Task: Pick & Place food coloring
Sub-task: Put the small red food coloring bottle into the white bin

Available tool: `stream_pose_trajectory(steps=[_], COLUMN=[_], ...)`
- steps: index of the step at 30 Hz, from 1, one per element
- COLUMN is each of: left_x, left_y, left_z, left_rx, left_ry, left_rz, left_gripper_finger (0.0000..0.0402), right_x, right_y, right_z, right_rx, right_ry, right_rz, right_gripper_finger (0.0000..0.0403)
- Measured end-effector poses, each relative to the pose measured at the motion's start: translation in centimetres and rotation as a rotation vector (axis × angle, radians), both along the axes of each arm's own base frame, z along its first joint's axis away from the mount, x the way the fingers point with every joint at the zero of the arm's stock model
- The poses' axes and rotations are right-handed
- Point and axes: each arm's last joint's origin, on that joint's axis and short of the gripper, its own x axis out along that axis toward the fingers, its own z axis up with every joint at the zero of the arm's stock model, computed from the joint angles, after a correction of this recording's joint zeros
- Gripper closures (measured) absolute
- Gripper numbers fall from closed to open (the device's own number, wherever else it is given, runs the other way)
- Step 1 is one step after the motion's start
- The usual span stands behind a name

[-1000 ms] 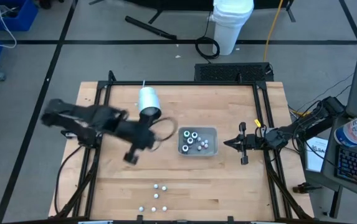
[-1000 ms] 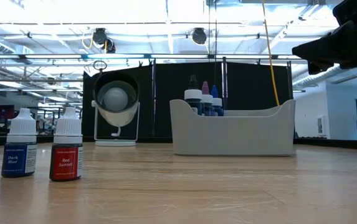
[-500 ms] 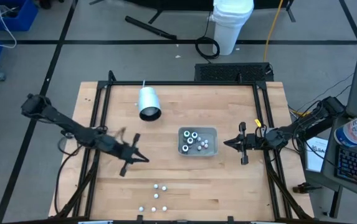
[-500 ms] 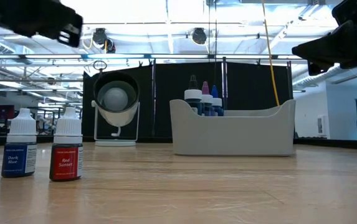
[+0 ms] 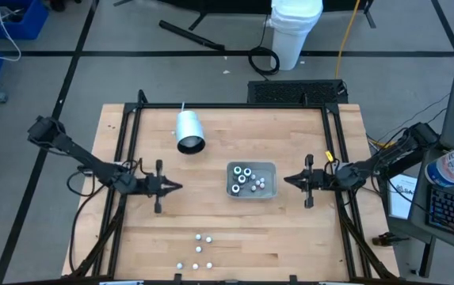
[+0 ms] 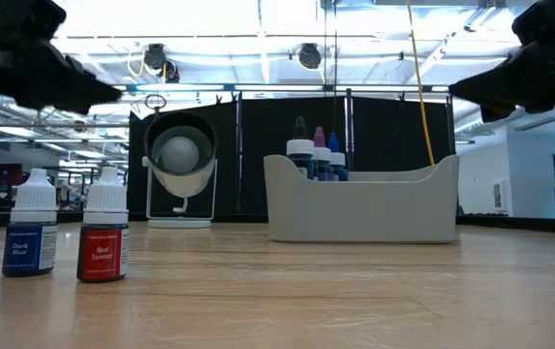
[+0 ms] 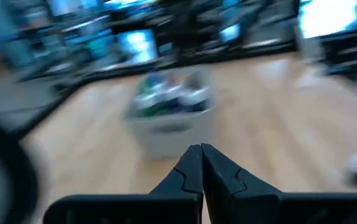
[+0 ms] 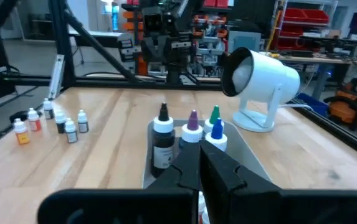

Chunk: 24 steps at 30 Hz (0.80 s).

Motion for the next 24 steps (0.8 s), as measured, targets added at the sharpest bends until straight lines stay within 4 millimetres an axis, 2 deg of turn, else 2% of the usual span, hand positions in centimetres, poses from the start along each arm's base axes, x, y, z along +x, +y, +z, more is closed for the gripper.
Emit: stream_pose_trajectory(steps=[3, 7, 14, 17, 18, 21, 24], left_x=[-0.1, 0.0, 0.1, 0.1, 0.1, 0.1, 0.1], left_y=[0.1, -0.1, -0.1, -0.3, -0.3, -0.6, -0.7], left_z=[0.0, 0.1, 0.1, 0.1, 0.1, 0.1, 0.1], left_rx=[-0.005, 0.023, 0.027, -0.022, -0.041, -0.066, -0.081], left_ry=[-0.017, -0.023, -0.021, -0.021, -0.019, -0.011, -0.013], left_rz=[0.110, 0.073, 0.045, 0.013, -0.010, -0.090, -0.142], left_gripper_finger=[0.0386, 0.0376, 0.0393, 0.0398, 0.0397, 0.0383, 0.0366], right_x=[0.1, 0.2, 0.5, 0.8, 1.3, 3.4, 5.9], right_y=[-0.1, -0.3, 0.1, 0.6, 0.9, 2.6, 4.6], right_z=[-0.3, -0.5, 0.1, -0.4, 0.2, 4.6, 7.2], right_rx=[0.000, 0.043, 0.091, 0.023, -0.016, -0.020, -0.058], right_ry=[0.018, 0.020, -0.040, 0.011, 0.037, -0.005, 0.058], right_rz=[-0.069, -0.170, -0.110, -0.086, -0.081, -0.008, 0.060], right_gripper_finger=[0.0401, 0.0401, 0.0401, 0.0402, 0.0402, 0.0402, 0.0402])
